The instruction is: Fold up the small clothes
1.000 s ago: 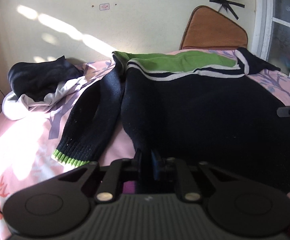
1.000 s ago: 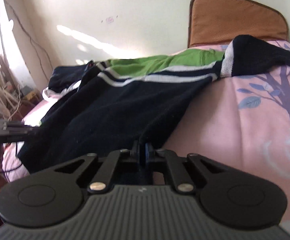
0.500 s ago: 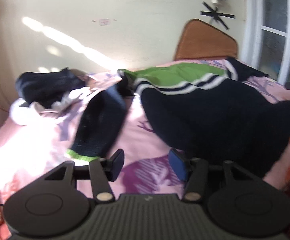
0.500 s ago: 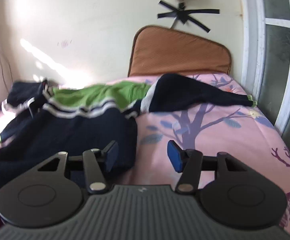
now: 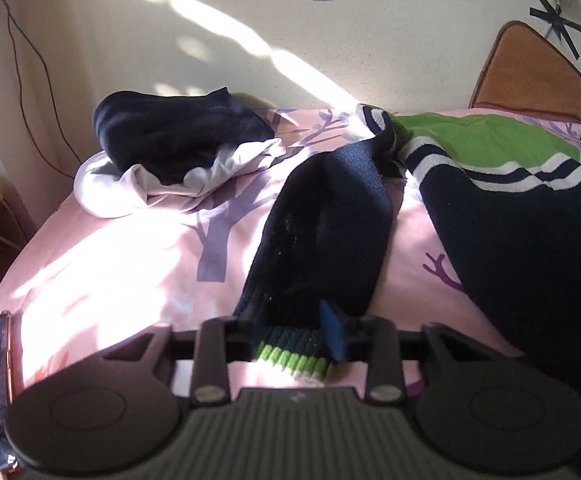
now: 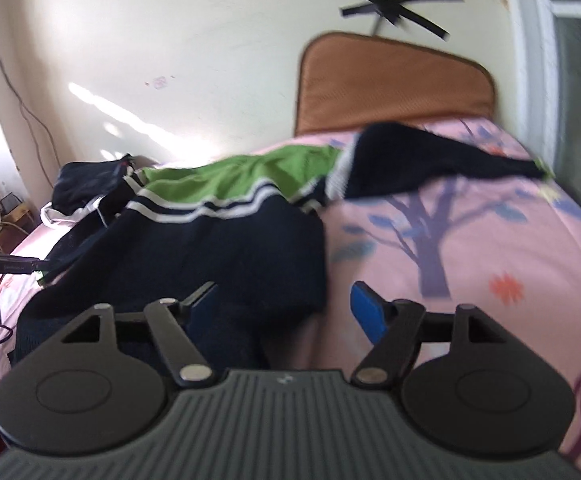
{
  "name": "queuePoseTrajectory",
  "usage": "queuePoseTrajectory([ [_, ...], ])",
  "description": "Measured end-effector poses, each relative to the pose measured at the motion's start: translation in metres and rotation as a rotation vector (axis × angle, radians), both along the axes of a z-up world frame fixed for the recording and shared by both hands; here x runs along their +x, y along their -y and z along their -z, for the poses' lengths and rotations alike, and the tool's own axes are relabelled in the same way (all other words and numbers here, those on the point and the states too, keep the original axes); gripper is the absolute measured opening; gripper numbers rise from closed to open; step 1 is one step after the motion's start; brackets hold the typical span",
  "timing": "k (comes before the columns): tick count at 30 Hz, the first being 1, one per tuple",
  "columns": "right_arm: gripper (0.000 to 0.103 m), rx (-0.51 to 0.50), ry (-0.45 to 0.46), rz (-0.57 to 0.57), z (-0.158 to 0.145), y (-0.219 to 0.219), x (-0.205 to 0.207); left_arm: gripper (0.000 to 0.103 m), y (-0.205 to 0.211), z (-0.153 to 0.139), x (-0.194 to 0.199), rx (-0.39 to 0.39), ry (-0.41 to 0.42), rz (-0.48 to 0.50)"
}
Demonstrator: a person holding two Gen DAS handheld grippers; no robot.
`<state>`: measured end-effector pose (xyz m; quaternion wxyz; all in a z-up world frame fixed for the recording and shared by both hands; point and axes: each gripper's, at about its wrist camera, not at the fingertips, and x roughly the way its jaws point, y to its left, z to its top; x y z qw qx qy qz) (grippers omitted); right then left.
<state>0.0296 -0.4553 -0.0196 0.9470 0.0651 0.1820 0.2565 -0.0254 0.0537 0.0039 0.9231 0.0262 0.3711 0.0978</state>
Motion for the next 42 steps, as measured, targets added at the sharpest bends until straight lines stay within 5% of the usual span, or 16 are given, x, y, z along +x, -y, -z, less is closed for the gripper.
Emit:
queuePoseTrajectory([
  [3, 0.076, 0.004, -0.043, -0.011, 0.015, 0.003, -0.008, 0.002, -0.011, 0.003, 0.012, 0.049, 0.003, -0.064],
  [6, 0.072, 0.000, -0.097, -0.050, 0.031, -0.008, -0.009, 0.002, -0.042, -0.006, 0.014, 0.185, 0.051, -0.291],
  [7, 0.058, -0.012, -0.112, -0.068, 0.035, -0.012, -0.008, 0.002, -0.058, -0.012, 0.011, 0.176, 0.054, -0.378],
  [9, 0.049, -0.029, -0.109, -0.097, 0.038, -0.018, -0.010, 0.003, -0.082, -0.027, -0.008, 0.062, 0.079, -0.430],
  [15, 0.045, -0.009, -0.126, -0.134, 0.037, -0.016, -0.006, 0.023, -0.034, -0.043, -0.055, -0.126, 0.075, -0.064],
  [16, 0.018, -0.002, -0.125, -0.144, 0.038, -0.018, -0.006, 0.023, -0.015, -0.040, -0.058, -0.134, 0.061, -0.010],
  [17, 0.011, 0.003, -0.124, -0.162, 0.037, -0.020, -0.006, 0.023, -0.003, -0.037, -0.058, -0.141, 0.044, 0.034],
  [22, 0.010, -0.022, -0.044, -0.076, 0.012, 0.000, -0.025, 0.023, 0.043, -0.023, -0.060, -0.180, -0.021, 0.210],
  [27, 0.012, -0.077, -0.067, -0.190, 0.009, 0.034, -0.055, 0.023, 0.064, -0.011, -0.066, -0.271, -0.109, 0.367],
  [30, 0.021, -0.115, -0.025, -0.084, 0.007, 0.042, -0.060, 0.025, 0.069, 0.000, -0.061, -0.341, -0.187, 0.396],
  [34, 0.029, 0.024, 0.028, 0.000, -0.006, 0.055, -0.048, 0.027, 0.076, 0.006, -0.057, -0.425, -0.231, 0.412],
  [37, 0.034, 0.015, 0.069, -0.061, -0.013, 0.033, -0.029, 0.026, 0.082, 0.008, -0.057, -0.506, -0.239, 0.432],
  [39, 0.035, 0.019, 0.082, -0.137, -0.016, 0.008, -0.014, 0.011, 0.086, 0.011, -0.058, -0.523, -0.221, 0.415],
  [42, 0.035, 0.072, 0.055, -0.278, -0.019, -0.040, 0.015, 0.009, 0.079, 0.010, -0.062, -0.562, -0.186, 0.365],
])
